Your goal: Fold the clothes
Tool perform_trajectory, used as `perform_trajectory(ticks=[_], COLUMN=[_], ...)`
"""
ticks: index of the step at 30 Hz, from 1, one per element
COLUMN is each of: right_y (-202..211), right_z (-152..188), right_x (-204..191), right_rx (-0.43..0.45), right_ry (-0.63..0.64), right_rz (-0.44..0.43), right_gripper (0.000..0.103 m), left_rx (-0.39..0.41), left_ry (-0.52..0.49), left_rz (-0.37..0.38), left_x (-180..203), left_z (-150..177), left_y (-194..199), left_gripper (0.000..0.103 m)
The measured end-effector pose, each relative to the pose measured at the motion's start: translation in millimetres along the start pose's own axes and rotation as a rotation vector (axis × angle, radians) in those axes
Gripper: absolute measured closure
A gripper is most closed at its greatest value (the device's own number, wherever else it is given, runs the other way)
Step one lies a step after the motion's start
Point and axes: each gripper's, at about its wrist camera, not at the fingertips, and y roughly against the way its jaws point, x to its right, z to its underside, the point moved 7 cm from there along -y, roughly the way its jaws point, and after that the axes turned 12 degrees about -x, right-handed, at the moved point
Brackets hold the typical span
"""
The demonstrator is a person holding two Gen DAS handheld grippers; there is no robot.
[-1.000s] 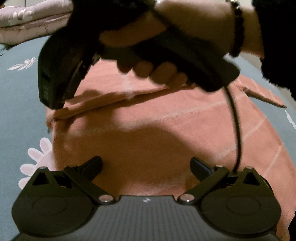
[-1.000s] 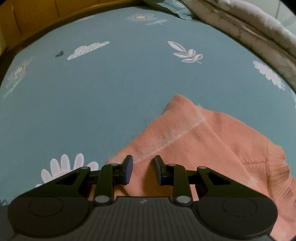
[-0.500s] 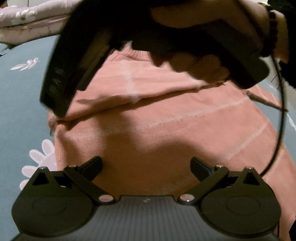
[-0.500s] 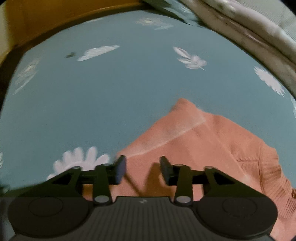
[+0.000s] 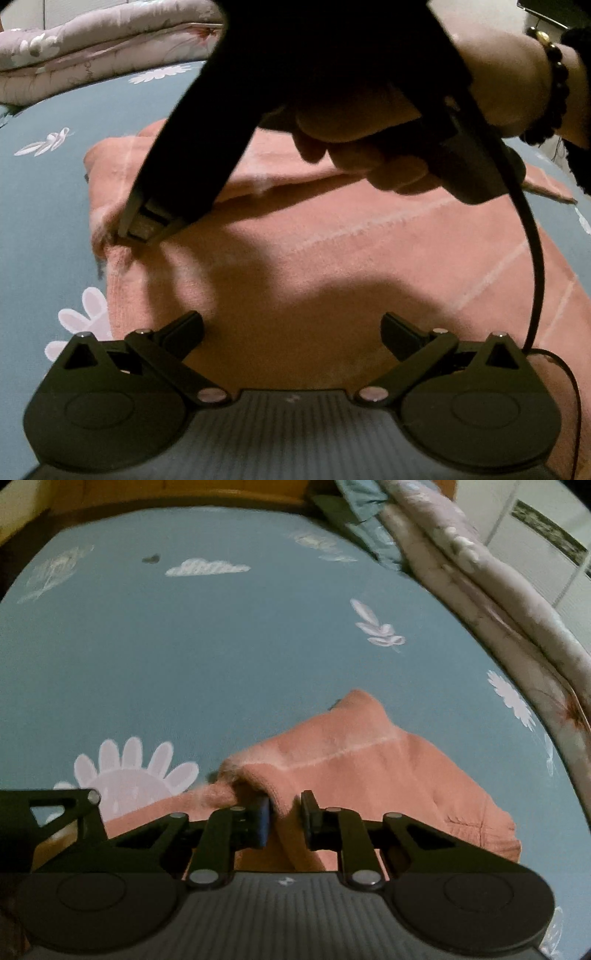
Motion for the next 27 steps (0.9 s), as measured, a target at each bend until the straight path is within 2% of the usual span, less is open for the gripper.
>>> perform_trajectory(ticks=[1, 3, 4, 10, 13, 18, 23, 27], right_y=[-3.2, -9.4, -12.1, -13.0, -8.6, -19.7, -26.9, -19.8], right_z=[1.2, 0.1, -1.9, -10.9, -11.5, -12.5, -15.9, -10.9], right_x=[-0.4, -5.0, -7.2, -7.7, -3.9, -10.2, 1.0, -0.4], right_rx=[-0.010, -0.012, -0.007, 0.003, 0.021, 0.005, -0.010, -0.040], right_ry=[-0.003, 0.012, 0.020, 0.003, -0.012, 0.000, -0.080, -0.042], right_rz=[-0.014, -0.019, -0.015, -0.025, -0.004, 0.027, -0.058, -0.050], right_gripper=[0.076, 0.064, 0.063, 0.063, 0.062, 0.058, 0.057, 0.057], left_rx=[0.001, 0.002, 0.003, 0.008, 0.009, 0.012, 0.013, 0.015], left_ry=[-0.001, -0.003, -0.002, -0.006, -0.009, -0.019, -0.018, -0.014], left_rz=[0.000, -0.001, -0.002, -0.008, -0.013, -0.025, -0.030, -0.015], left_x=[-0.1, -0.2, 0.0, 0.3, 0.5, 1.3, 1.3, -0.7], left_z=[0.0, 0.4, 1.4, 2.9, 3.5, 5.3, 6.1, 6.9], left_y=[-0.1, -0.1, 0.5, 0.6, 0.4, 0.2, 0.5, 2.3], left_gripper=[0.001, 0.001, 0.001, 0.001, 0.001, 0.001, 0.001, 0.001])
